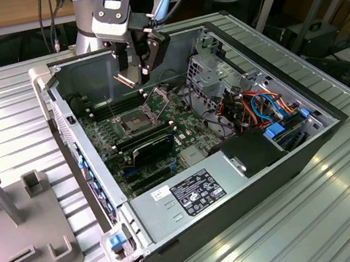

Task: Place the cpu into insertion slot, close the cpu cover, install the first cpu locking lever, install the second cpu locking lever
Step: 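Place the cpu into insertion slot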

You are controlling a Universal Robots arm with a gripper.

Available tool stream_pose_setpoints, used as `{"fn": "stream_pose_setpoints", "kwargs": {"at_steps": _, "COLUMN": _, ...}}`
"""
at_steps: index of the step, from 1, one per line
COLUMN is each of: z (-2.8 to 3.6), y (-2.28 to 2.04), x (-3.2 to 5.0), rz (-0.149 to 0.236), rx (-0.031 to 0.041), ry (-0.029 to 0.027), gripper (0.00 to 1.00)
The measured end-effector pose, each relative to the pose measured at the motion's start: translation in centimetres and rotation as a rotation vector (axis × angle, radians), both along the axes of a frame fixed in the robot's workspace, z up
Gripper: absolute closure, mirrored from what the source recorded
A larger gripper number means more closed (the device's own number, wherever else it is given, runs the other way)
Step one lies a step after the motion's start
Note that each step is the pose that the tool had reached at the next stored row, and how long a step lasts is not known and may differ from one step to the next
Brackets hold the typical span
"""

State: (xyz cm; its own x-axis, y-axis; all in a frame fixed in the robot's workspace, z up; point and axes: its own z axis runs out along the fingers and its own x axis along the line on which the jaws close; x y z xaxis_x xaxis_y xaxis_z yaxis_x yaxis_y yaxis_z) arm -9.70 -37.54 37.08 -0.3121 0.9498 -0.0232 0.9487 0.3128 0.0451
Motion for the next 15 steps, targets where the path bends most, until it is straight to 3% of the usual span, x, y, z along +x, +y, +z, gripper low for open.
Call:
{"fn": "stream_pose_setpoints", "kwargs": {"at_steps": 2, "z": -0.08, "y": 0.06, "x": 0.03, "rz": -0.019, "rx": 0.0, "ry": 0.0, "gripper": 0.45}}
{"fn": "stream_pose_setpoints", "kwargs": {"at_steps": 9, "z": -0.49, "y": 0.11, "x": 0.17, "rz": -0.158, "rx": -0.0001, "ry": 0.0001, "gripper": 0.45}}
{"fn": "stream_pose_setpoints", "kwargs": {"at_steps": 15, "z": -0.55, "y": 0.25, "x": 0.34, "rz": -0.165, "rx": -0.0001, "ry": 0.0001, "gripper": 0.45}}
